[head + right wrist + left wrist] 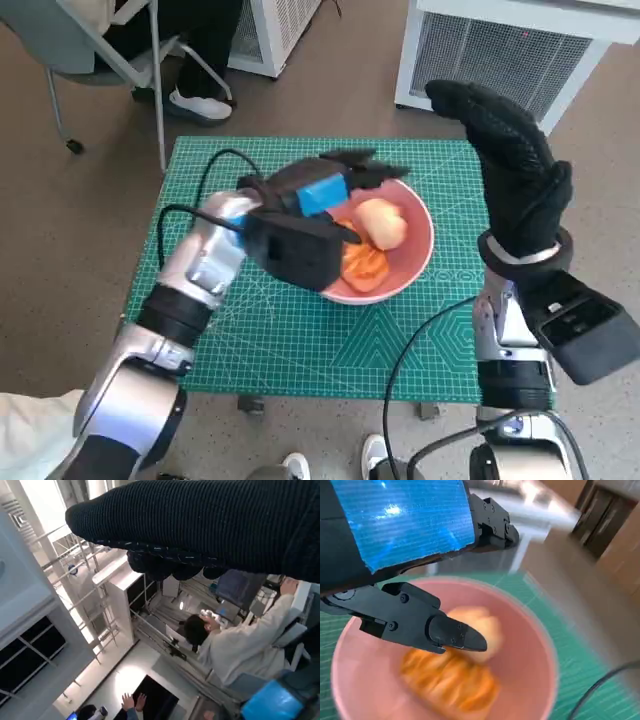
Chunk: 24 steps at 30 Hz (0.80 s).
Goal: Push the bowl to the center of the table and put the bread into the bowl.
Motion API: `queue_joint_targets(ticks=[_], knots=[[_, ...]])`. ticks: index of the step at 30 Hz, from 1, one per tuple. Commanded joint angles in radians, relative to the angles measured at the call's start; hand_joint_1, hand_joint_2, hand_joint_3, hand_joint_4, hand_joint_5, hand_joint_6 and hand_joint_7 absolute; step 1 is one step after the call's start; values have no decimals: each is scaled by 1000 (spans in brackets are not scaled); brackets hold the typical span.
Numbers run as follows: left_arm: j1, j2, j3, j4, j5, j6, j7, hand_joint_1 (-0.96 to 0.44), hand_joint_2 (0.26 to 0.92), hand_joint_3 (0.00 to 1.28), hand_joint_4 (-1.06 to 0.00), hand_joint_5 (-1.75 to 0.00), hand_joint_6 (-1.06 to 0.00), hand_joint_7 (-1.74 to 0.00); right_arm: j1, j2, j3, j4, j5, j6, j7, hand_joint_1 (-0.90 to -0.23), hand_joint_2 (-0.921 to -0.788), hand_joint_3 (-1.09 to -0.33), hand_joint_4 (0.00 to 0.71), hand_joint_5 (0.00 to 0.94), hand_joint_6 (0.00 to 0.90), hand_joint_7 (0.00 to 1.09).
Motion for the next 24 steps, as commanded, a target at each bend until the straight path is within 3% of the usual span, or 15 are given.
queue_joint_targets(ticks=[1,6,15,20,24], knots=[[53,9,106,-71,-129,-38,13,-428,917,22,1,1,-166,-1,23,-9,-5,-6,-16,7,-18,-553,-921,-846,-1,420,-1,546],[113,-22,209,-148,-277,-63,30,-435,920,48,1,1,-202,-22,14,-12,-5,-8,-20,5,-29,-545,-921,-836,-1,425,-1,549],[219,-109,340,-286,-496,-152,68,-505,921,168,-69,-29,-280,-75,-23,-13,-1,4,10,12,-14,-524,-921,-810,8,436,-1,580],[258,-160,387,-320,-568,-218,95,-531,921,241,-172,-49,-331,-99,-47,-7,3,14,26,16,-1,-526,-921,-788,70,339,-1,599],[274,-211,413,-340,-606,-257,131,-509,921,255,-251,-47,-384,-107,-66,0,7,19,23,17,-3,-530,-921,-779,97,297,-1,602]])
